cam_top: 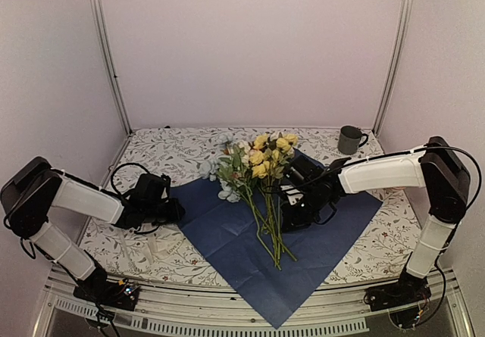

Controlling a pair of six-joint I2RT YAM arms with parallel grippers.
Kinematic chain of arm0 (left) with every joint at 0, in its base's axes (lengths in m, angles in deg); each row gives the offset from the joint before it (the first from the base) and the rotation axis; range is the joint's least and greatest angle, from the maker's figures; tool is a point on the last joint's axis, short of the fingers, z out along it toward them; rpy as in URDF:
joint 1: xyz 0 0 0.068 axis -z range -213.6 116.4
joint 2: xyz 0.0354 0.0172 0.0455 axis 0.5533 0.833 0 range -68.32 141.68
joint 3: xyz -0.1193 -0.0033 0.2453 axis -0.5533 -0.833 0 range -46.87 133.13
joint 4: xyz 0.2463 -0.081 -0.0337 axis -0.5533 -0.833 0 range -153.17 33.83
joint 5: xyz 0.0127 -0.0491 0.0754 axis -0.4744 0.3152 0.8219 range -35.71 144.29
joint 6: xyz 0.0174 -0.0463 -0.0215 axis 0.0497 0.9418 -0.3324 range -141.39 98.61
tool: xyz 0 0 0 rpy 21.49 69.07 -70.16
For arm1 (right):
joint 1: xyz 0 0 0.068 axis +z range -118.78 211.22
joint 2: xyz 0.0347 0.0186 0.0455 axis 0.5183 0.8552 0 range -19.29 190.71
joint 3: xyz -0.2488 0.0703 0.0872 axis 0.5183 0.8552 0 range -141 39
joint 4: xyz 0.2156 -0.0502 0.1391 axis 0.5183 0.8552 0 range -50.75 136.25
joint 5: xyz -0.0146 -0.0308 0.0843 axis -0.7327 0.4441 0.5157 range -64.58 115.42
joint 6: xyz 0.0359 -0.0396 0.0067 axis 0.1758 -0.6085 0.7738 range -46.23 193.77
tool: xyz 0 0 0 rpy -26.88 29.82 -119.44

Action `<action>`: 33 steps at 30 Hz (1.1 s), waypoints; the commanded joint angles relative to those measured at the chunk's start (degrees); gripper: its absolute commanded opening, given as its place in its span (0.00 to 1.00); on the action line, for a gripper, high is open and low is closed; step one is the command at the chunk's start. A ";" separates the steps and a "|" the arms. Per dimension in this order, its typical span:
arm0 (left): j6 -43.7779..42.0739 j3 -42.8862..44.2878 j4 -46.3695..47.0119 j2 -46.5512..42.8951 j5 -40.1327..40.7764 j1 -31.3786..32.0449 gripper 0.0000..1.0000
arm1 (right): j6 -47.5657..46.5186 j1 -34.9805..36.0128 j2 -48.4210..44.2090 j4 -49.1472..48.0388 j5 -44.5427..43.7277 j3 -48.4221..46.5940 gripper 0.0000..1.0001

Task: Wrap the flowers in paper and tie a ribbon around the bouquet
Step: Adjust the fake flower on the flattened wrapping paper, then pick up the bottom corner of the flattened wrapping paper from the center of the board.

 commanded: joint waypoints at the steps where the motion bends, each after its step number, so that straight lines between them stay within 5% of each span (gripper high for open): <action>1: -2.63 2.64 -6.04 -2.44 4.17 0.58 0.32 | 0.25 0.20 -6.16 4.61 -3.42 2.37 0.10; 4: -3.20 3.79 -9.62 -5.94 8.16 0.65 0.59 | 0.72 0.15 -9.21 6.80 -3.61 4.35 0.14; 7: -4.26 4.54 -12.32 -10.82 12.22 1.62 0.71 | 1.13 0.41 -13.02 7.50 -2.09 6.83 0.17; 13: -11.49 4.14 -12.40 -23.16 21.91 13.36 0.75 | 1.12 6.88 -16.99 8.96 -2.04 7.74 0.33; 20: -36.64 -0.34 -3.28 -31.17 16.08 38.34 0.57 | 5.11 10.54 -18.56 7.94 -1.80 12.76 0.43; 27: -54.56 2.60 -1.97 -15.82 15.00 57.95 0.63 | 7.98 11.25 -21.73 -0.05 3.42 17.43 0.43; 33: -63.95 12.45 -3.61 6.22 18.39 61.99 0.64 | 8.41 11.53 -22.01 -3.21 3.42 19.47 0.43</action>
